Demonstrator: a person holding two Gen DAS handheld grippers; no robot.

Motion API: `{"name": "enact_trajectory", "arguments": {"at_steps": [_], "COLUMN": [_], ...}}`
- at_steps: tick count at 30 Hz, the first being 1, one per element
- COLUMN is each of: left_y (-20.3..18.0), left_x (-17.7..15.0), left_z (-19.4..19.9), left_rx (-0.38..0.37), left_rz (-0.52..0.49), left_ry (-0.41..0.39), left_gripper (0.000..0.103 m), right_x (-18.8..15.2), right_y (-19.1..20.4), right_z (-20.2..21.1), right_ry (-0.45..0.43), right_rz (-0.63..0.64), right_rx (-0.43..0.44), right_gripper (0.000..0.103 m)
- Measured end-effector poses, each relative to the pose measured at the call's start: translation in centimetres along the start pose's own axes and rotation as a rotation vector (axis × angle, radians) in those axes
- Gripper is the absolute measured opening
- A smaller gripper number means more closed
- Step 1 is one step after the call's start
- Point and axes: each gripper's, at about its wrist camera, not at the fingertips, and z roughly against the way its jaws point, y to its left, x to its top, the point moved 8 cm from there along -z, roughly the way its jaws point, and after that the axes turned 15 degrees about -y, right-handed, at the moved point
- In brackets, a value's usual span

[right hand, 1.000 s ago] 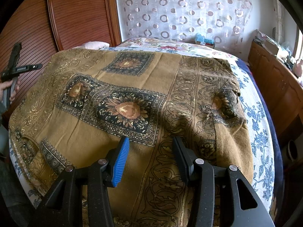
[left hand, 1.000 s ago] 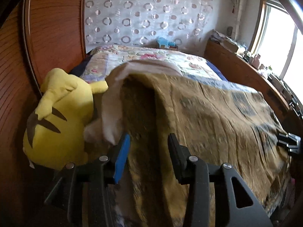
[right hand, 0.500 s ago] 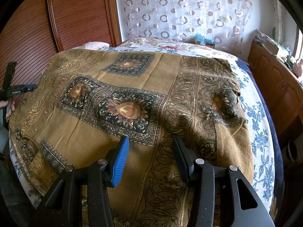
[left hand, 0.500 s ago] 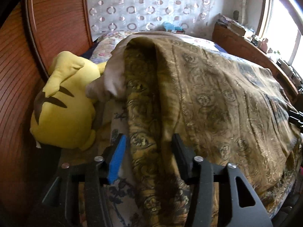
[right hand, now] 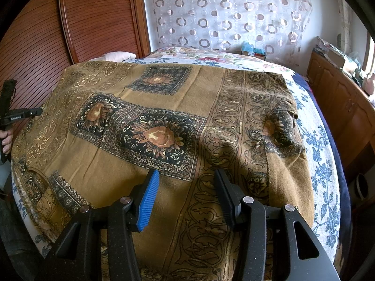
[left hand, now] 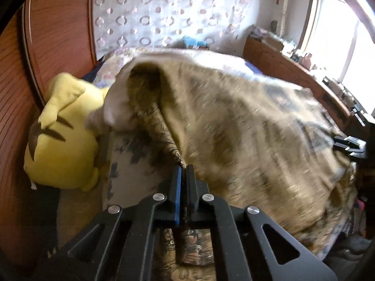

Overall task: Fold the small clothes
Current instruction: 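Grasp the shirt edge with the left gripper and lift while the right gripper lifts the other end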

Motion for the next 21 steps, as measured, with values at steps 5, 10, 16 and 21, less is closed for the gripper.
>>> {"name": "enact_trajectory", "arguments": {"at_steps": [5, 10, 16, 21], "left_y": [-3.3, -7.8, -15.5, -22.8], "left_x": [3.7, 8.2, 12.3, 14.9], "left_z": [1.8, 2.0, 0.9, -0.7], "left_rx": [-0.052, -0.157, -0.281, -0.4], "left_rz": [-0.028, -0.048, -0.132, -0.194], "left_ry": [-0.094, -0.178, -0.223, -0.228], "left_gripper": [0.003, 0.003, 0.003, 0.003], "right_x": [0.0, 0.0, 0.8, 0.9], "right_y": [0.0, -0.4, -2.7, -4.6], "right_z": [0.0, 0.1, 2.5, 5.1], "right_ry": [0.0, -0.002, -0.044, -0.079], "right_rz": [-0.001, -0.019, -0.044, -0.061], "right_rx": [0.002, 0.008, -0.048, -0.088], "right_gripper": [0.051, 0.051, 0.051, 0.051]}}
